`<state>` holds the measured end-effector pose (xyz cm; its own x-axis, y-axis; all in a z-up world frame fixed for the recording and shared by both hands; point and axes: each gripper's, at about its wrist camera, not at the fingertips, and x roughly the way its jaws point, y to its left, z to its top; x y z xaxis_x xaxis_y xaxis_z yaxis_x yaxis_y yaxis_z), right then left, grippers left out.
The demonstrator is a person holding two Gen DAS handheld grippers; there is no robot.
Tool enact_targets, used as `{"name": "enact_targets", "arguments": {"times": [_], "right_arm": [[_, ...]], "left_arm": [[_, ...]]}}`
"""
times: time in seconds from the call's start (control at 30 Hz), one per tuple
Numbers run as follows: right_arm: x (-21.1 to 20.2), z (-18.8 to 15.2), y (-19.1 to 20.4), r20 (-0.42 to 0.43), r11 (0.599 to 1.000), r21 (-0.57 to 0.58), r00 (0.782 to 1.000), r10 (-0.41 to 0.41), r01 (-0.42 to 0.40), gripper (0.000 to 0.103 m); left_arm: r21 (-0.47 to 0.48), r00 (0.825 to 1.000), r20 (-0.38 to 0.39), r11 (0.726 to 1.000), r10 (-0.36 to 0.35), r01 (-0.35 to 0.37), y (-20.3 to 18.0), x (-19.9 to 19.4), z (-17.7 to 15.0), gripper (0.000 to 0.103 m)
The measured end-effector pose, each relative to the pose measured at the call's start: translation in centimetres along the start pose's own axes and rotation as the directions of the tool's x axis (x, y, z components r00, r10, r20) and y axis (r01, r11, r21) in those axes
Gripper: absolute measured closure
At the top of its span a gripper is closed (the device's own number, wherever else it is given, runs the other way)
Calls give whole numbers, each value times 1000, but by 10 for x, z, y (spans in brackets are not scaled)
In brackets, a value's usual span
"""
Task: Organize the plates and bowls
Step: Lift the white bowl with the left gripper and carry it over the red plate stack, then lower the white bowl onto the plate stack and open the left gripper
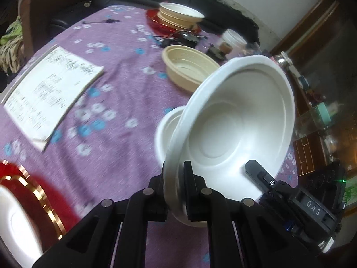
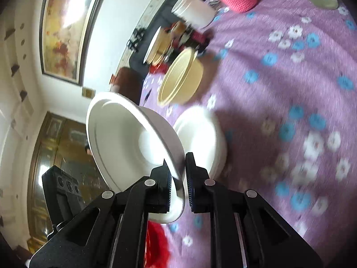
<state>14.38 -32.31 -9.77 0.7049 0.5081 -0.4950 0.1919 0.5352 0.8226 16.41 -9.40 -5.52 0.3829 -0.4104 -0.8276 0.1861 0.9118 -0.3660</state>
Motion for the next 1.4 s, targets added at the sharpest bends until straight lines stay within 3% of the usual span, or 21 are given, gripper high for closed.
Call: {"name": "enact_targets", "arguments": {"times": [0.33,0.8,1.07,1.4], "right_arm": [[16,-54,32,-85,996,-91,996,-4,-4,90],[64,-111,92,-227,972,-227,974,11,-64,90],[85,-141,113,-302,957,-276,953,6,-94,90],[113,-174,128,-384,942,-320,923,-30,-103,90]], "left_arm": [[-23,998,64,999,28,-27,48,-48,-41,94],[-77,979,165,991,120,-109,111,-111,-84,94],[-103,969,178,983,170,-153,140,-133,-103,94],[-164,969,154,972,193,-168,170,-142,-117,93]]}}
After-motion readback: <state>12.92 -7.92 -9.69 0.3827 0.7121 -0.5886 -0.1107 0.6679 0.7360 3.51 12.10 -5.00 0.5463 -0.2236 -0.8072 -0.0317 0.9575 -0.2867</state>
